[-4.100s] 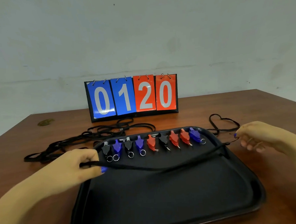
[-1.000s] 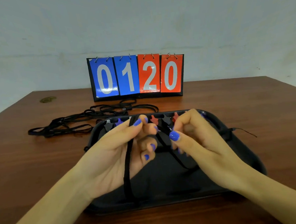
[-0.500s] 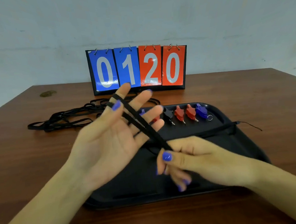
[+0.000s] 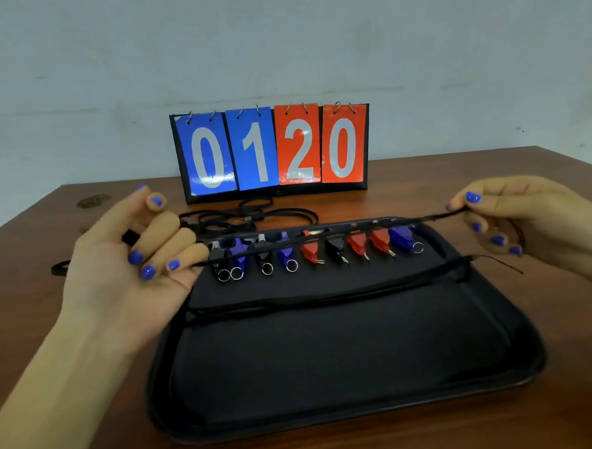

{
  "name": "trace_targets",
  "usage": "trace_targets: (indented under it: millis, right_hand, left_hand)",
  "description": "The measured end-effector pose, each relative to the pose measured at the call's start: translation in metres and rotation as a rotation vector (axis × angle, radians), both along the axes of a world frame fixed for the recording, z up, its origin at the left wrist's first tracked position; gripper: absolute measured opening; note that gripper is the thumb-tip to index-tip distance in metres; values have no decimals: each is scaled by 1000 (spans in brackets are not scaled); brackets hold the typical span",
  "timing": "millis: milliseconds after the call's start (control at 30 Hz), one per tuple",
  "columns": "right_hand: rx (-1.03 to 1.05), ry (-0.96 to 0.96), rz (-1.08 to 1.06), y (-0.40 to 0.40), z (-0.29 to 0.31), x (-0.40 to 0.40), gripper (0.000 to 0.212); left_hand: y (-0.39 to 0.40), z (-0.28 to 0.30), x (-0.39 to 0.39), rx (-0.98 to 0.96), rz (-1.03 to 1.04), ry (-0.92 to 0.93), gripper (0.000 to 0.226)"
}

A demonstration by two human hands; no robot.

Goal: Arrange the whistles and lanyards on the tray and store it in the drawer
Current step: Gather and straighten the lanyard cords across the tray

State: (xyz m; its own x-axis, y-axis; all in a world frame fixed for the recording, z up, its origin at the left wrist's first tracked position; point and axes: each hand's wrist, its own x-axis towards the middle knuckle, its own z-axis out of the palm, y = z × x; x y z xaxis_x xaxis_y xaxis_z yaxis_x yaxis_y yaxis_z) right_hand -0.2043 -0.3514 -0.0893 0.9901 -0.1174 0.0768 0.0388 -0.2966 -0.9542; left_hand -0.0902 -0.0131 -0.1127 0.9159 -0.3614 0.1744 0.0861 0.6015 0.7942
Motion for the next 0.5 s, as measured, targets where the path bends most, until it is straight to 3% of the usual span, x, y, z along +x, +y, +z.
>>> trace_targets:
  millis: [100, 200, 233, 333, 400, 433, 500]
  right_hand:
    - [-149, 127, 5, -11, -3, -1, 72]
    - [-231, 267, -37, -13, -5, 0, 32]
    - [-259, 305, -42, -15, -6, 0, 33]
    - [-362, 369, -77, -20, -10, 1, 80]
    - [-406, 403, -79, -24, -13, 1, 85]
    - [-419, 422, -84, -25, -13, 1, 74]
    - [-384, 461, -103, -28, -14, 1, 34]
  left_hand:
    - [0, -1, 5, 67, -12, 85, 26]
    - [-1, -6, 7, 229, 0, 30, 27]
    - [-2, -7, 7, 316, 27, 2, 27]
    - [-8, -13, 7, 577, 115, -121, 29]
    - [-12, -18, 6, 736, 140, -205, 30]
    - [-14, -20, 6, 780, 131, -224, 29]
    - [-17, -22, 4, 807, 109, -224, 29]
